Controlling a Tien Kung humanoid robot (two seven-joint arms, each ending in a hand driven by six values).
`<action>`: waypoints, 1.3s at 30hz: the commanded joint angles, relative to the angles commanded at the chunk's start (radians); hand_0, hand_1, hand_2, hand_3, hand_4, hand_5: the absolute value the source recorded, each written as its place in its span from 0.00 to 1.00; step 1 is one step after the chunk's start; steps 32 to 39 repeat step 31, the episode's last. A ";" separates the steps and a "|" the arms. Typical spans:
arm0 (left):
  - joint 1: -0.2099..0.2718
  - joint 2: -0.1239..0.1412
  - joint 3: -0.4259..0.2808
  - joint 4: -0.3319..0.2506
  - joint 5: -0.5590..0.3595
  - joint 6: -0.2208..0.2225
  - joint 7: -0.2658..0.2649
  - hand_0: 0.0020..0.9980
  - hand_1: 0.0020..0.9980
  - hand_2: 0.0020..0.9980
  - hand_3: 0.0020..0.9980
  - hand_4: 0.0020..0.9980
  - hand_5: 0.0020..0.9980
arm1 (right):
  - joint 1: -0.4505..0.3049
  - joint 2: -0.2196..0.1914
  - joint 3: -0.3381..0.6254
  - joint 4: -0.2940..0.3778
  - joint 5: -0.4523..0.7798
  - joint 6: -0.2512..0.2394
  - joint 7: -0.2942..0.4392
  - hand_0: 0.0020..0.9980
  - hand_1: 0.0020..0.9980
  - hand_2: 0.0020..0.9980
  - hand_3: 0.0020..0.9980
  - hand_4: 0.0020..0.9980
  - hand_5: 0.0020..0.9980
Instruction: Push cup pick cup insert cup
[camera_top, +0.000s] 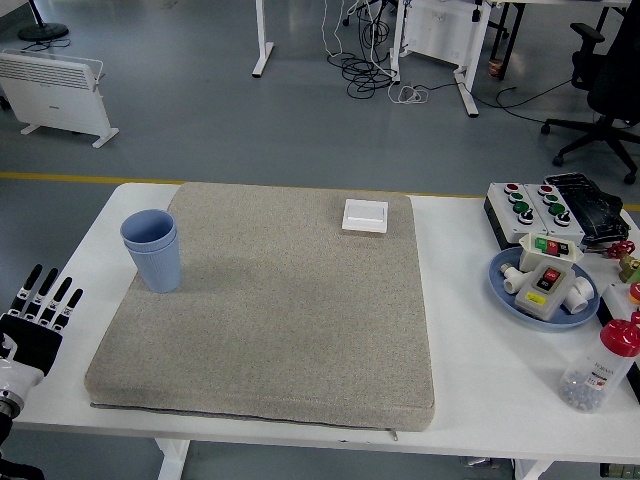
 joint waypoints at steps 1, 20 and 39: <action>0.001 0.000 -0.003 0.001 0.004 -0.001 0.000 0.80 0.80 0.82 0.70 0.62 1.00 | 0.000 0.000 -0.001 0.000 0.000 0.000 0.000 0.72 0.65 0.65 0.58 0.12 0.46; 0.039 0.008 -0.070 0.005 0.007 -0.032 -0.001 0.81 0.81 0.82 0.70 0.62 1.00 | 0.003 -0.006 0.004 0.000 -0.006 -0.002 0.002 0.72 0.65 0.65 0.58 0.12 0.46; 0.041 0.007 -0.069 0.017 0.028 -0.024 -0.008 0.81 0.81 0.82 0.72 0.62 1.00 | -0.001 -0.003 0.024 0.000 -0.032 -0.004 -0.004 0.72 0.65 0.65 0.58 0.12 0.46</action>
